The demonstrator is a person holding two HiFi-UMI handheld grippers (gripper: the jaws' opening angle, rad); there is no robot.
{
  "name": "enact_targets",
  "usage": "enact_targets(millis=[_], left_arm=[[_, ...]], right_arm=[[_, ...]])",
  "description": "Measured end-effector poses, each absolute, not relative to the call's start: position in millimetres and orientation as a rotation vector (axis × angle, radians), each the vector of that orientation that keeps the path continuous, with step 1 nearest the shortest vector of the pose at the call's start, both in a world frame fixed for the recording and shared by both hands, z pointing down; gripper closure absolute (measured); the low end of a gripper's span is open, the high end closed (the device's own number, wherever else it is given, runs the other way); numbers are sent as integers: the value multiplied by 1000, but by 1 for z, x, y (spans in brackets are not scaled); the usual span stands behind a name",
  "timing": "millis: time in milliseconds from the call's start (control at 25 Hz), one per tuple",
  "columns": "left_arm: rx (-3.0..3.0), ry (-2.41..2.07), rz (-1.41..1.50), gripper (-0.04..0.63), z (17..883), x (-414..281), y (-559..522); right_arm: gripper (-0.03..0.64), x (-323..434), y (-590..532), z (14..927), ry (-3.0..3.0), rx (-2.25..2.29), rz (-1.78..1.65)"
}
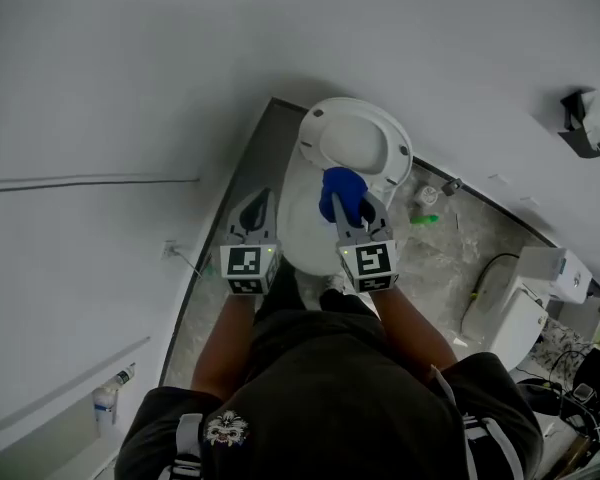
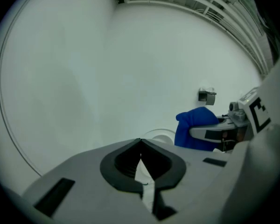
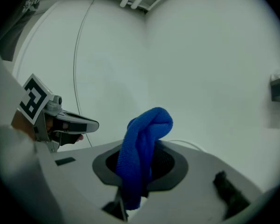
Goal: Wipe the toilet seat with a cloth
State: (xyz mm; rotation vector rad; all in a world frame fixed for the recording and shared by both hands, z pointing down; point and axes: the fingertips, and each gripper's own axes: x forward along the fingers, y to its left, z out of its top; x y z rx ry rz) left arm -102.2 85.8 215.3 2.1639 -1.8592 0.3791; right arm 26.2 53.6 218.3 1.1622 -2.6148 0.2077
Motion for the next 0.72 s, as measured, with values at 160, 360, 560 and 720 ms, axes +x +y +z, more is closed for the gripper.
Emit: enact_targets(millis=[160,360,560,720], left_arm=[[2246,-1760,359,586,225,-101,46],[2330,-1589,382,586,247,-109,-5],[2398,-1419,426,586,272,-112,-40],[2418,-1337,430,586,285,-111,-60]], right_arm=[[540,19,24,241,-2529,1219,223],[540,8,-21,268,-2400,1314,250],[540,-2,-57,300,-2276,1414,324],[540,-8,-73,330,-2184,1438,383]])
